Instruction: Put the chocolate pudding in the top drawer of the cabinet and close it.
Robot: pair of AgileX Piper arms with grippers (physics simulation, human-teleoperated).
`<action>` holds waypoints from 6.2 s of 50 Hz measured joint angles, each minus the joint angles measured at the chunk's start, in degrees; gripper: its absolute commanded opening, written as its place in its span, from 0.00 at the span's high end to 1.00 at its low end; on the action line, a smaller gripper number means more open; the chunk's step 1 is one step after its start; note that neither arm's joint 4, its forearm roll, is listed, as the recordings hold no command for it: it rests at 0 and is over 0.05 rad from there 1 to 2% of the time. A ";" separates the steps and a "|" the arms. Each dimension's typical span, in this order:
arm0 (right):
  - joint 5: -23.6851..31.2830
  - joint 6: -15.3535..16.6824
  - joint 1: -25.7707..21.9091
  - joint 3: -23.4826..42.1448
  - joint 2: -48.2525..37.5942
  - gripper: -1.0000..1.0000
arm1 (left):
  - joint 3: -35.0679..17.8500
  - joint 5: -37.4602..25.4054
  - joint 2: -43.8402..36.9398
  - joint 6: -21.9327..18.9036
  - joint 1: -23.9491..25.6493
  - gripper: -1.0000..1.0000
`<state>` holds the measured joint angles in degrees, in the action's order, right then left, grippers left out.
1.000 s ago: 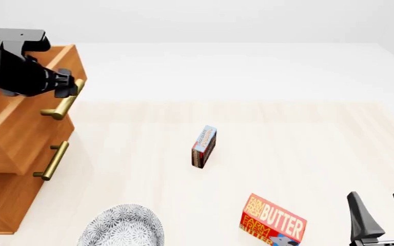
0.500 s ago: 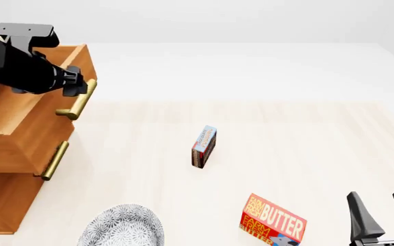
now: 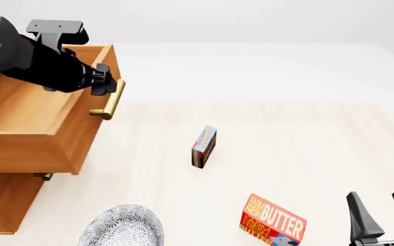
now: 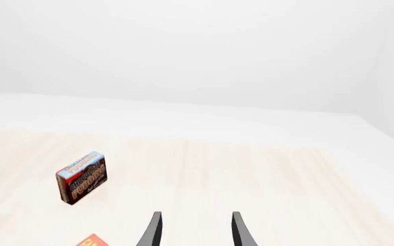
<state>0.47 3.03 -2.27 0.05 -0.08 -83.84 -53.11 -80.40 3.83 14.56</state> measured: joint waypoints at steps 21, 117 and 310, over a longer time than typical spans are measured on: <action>0.00 -0.07 -0.05 0.00 0.00 0.00 | -0.52 0.35 -0.66 3.96 3.63 0.00; -0.49 -0.22 -0.30 0.08 0.05 0.00 | -6.47 -1.82 3.21 4.26 15.59 0.00; 0.02 -0.26 -0.42 -0.02 0.00 0.00 | 12.59 36.27 -18.38 8.71 23.29 0.00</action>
<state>0.49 2.77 -2.69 0.03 -0.08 -71.25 -16.84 -98.78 12.54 37.85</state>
